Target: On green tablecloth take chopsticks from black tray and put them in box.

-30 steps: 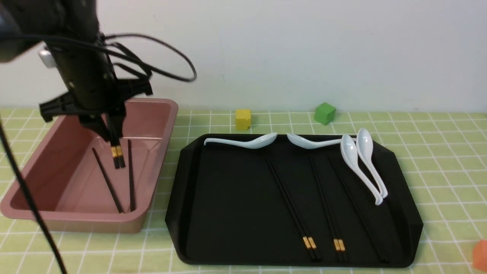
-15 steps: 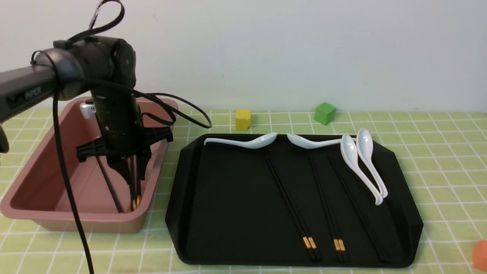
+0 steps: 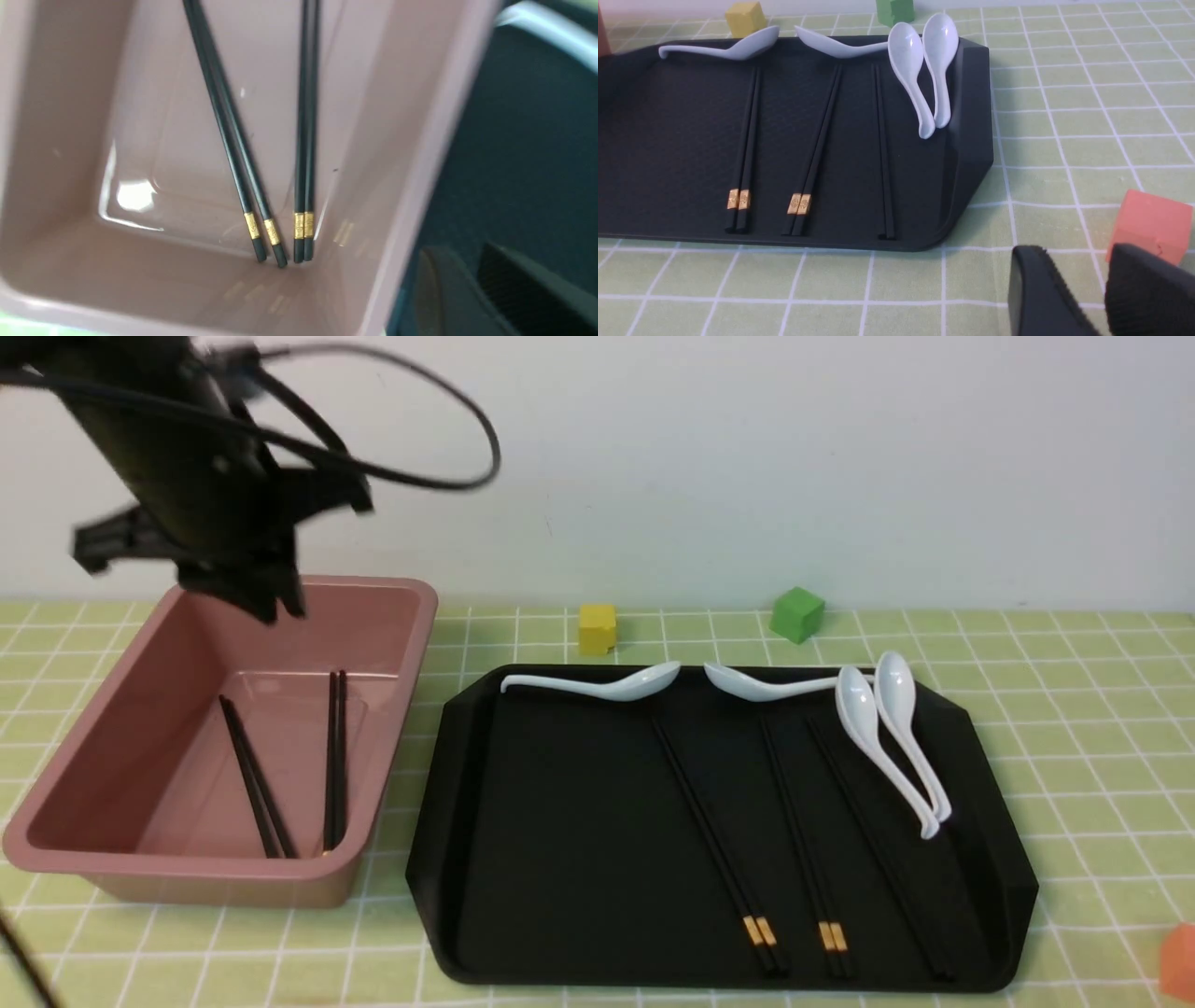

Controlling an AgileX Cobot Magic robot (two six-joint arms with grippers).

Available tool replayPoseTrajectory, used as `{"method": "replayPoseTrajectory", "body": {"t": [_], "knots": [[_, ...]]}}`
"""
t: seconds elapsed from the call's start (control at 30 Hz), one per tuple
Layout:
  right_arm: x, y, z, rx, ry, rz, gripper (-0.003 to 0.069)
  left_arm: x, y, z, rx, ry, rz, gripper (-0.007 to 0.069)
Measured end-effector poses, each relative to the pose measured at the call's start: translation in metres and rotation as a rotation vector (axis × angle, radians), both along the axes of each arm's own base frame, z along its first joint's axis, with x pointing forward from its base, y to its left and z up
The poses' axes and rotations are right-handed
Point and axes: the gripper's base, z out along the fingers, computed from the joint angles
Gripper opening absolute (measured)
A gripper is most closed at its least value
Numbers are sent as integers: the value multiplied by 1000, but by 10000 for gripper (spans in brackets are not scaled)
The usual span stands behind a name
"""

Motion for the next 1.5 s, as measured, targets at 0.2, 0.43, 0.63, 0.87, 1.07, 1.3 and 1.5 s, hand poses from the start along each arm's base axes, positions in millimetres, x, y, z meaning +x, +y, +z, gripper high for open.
{"method": "replayPoseTrajectory", "body": {"t": [0.2, 0.43, 0.63, 0.87, 1.07, 1.3, 1.5], "knots": [[0, 0, 0, 0, 0, 0, 240, -67, 13, 47, -10, -125, -25, -13], [0, 0, 0, 0, 0, 0, 240, -148, 26, 23, -33, -130, -61, -13], [0, 0, 0, 0, 0, 0, 240, -222, 30, -32, -190, -336, -97, -13], [0, 0, 0, 0, 0, 0, 240, -287, 41, -77, -276, -621, -105, -13], [0, 0, 0, 0, 0, 0, 240, -304, 45, -81, -302, -728, -99, -13], [0, 0, 0, 0, 0, 0, 240, -304, 45, -80, -308, -740, -96, -13], [0, 0, 0, 0, 0, 0, 240, -304, 45, -80, -309, -738, -96, -13]]}}
